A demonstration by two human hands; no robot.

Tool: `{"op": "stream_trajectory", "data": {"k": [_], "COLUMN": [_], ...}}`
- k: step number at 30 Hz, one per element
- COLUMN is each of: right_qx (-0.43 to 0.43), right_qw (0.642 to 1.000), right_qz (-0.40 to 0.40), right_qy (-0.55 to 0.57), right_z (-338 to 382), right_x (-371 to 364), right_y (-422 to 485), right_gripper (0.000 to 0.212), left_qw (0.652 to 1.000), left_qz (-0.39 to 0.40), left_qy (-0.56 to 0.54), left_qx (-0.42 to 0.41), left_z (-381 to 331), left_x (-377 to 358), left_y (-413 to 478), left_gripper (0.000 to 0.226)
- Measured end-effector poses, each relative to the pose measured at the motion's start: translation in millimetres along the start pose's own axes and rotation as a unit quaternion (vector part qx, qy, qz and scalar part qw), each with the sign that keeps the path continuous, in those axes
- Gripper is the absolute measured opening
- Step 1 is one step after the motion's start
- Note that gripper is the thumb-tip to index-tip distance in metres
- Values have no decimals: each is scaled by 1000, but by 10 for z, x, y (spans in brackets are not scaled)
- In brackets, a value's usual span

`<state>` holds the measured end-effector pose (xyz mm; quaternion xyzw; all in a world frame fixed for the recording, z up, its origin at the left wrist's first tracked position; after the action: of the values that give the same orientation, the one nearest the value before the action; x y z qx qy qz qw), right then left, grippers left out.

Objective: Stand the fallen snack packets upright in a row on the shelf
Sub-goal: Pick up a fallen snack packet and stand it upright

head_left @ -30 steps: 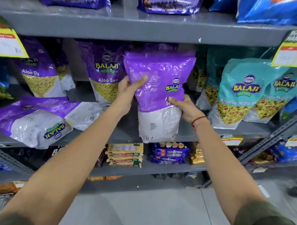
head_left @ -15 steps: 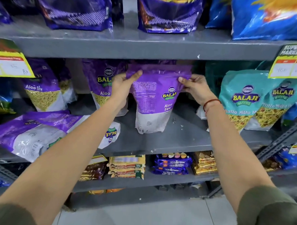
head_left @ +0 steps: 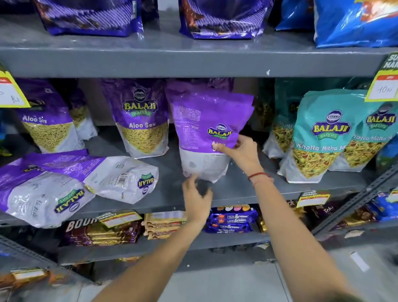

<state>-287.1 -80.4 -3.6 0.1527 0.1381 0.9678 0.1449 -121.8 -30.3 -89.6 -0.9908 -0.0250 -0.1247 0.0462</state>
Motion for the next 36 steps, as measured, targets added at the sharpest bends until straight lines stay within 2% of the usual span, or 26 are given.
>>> {"op": "stream_trajectory", "data": {"k": [2,4,7,9,10,12,14,16,20,23,27,32,36], "right_qx": [-3,-9,11,26,30,35,46,30,-106,-138,-141,-116,-117], "right_qw": [990,960,952,954,960,983,991,993,991,975,971,973,972], "right_qz": [-86,-142,-114,-99,-98,-99,-122,-113,33,109,103,77,96], "right_qy": [-114,-242,-286,-283,-262,-151,-30,28,75,137,160,187,180], "right_z": [88,273,528,585,569,456,242,-25,-570,-727,-831,-954,-920], "right_x": [-21,-95,-286,-305,-272,-193,-77,4,-110,-259,-250,-10,54], "right_y": [-226,-449,-589,-626,-639,-649,-592,-468,-320,-296,-281,-204,-104], "right_gripper": [39,57,71,76,75,65,52,43,64,68,57,67,54], "left_qw": [999,998,996,998,998,997,995,996,992,989,982,941,944], "left_qz": [39,60,44,42,39,19,16,38,92,114,142,255,237], "left_qy": [20,20,71,46,32,59,79,75,84,96,115,214,220], "left_qx": [-10,-4,-4,9,28,55,50,37,5,-14,-41,-60,-69], "left_z": [-37,-102,-182,-203,-192,-157,-114,-80,-26,-43,-50,-219,-441], "left_x": [-148,-242,-265,-219,-190,-103,-42,-13,-20,-23,-10,50,166], "left_y": [-38,-5,90,187,236,301,333,317,206,145,124,516,1006], "left_gripper": [73,89,84,76,72,62,57,54,44,47,54,45,42]}}
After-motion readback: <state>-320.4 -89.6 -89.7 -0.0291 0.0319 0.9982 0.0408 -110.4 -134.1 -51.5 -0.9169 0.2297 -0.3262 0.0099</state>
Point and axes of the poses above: each hand's wrist, its own y-axis towards the middle knuckle, its own x-axis out of the back of the hand, z = x × y, the point moved 6 cm from there along y, towards the middle knuckle, and after that the axes turned 6 degrees about x, right-handed, at the moved point
